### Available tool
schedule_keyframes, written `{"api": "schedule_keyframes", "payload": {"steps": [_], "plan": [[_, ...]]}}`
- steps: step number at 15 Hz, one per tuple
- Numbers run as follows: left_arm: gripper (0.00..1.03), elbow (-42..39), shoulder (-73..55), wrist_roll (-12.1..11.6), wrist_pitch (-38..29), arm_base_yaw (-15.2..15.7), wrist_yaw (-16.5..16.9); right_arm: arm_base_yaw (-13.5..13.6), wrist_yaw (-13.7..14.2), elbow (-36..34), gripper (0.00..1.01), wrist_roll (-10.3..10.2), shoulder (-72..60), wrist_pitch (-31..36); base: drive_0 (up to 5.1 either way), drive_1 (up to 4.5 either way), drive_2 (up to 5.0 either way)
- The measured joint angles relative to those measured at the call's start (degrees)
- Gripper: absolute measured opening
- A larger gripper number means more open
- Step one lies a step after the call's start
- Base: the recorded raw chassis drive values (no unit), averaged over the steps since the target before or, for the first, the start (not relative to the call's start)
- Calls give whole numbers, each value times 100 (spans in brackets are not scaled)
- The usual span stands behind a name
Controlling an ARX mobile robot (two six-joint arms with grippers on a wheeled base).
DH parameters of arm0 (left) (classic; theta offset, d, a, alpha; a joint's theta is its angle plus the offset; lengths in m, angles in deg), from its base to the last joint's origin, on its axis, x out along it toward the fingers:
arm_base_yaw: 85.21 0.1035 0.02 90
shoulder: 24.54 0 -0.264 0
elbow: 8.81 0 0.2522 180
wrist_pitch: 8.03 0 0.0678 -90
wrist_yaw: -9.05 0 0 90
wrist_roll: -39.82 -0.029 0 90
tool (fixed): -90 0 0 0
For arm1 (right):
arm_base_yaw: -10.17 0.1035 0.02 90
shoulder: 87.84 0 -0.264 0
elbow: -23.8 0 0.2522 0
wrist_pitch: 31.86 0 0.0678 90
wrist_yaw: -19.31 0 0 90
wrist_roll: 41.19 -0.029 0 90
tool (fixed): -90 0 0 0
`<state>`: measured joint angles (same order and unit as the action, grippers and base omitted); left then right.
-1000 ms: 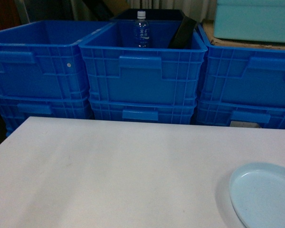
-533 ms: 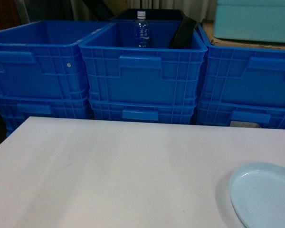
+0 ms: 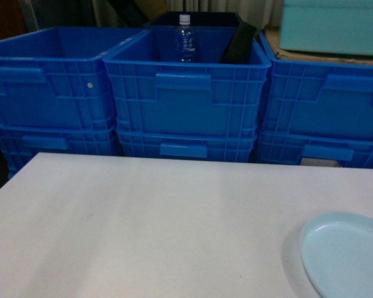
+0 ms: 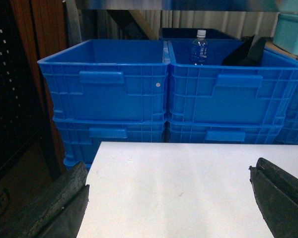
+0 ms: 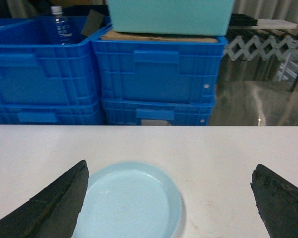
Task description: Place blue tray on left shelf second layer neatly
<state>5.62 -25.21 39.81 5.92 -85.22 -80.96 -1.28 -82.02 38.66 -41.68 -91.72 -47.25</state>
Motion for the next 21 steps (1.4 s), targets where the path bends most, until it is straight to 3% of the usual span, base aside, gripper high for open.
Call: {"api": "schedule_keyframes", "payload": {"steps": [1, 2, 3, 4, 5, 6, 10, 13, 15, 16, 17, 18, 21], "plan": [[98, 0, 0, -2, 9, 0, -2, -1108, -940, 184, 98, -28, -990, 732, 0, 0, 0], [98, 0, 0, 0, 4, 0, -2, -1755, -1681, 824, 98, -190, -2337, 1515, 0, 0, 0], [98, 0, 0, -2, 4, 0, -2, -1799, -2155, 1687, 98, -396, -3600, 1762, 0, 0, 0], [98, 0, 0, -2, 2, 0, 2, -1362, -2468, 2634, 98, -756, -5106, 1178, 0, 0, 0], [98, 0, 0, 0, 2, 0, -4, -1126, -2747, 3040, 98, -997, -5939, 710, 0, 0, 0], [98, 0, 0, 0, 2, 0, -7, -706, -2844, 3421, 98, -1307, -7167, 319, 0, 0, 0], [98, 0, 0, 0, 7, 0, -2, 669, -1631, 3484, 98, -2190, -9071, 1480, 0, 0, 0], [98, 0, 0, 0, 4, 0, -2, 1045, -791, 3482, 98, -2612, -9497, 2020, 0, 0, 0], [98, 0, 0, 0, 7, 0, 0, 909, -238, 3488, 98, -2538, -9324, 1878, 0, 0, 0], [98, 0, 0, 0, 4, 0, -2, 566, -33, 3488, 98, -2319, -9077, 1665, 0, 0, 0], [98, 0, 0, 0, 4, 0, -2, -269, -407, 3495, 98, -1751, -9112, 1362, 0, 0, 0], [98, 0, 0, 0, 4, 0, -2, -601, -645, 3556, 98, -1462, -9698, 1368, 0, 0, 0], [98, 0, 0, 0, 4, 0, -2, -658, -691, 3661, 98, -1335, -10382, 1521, 0, 0, 0]]}}
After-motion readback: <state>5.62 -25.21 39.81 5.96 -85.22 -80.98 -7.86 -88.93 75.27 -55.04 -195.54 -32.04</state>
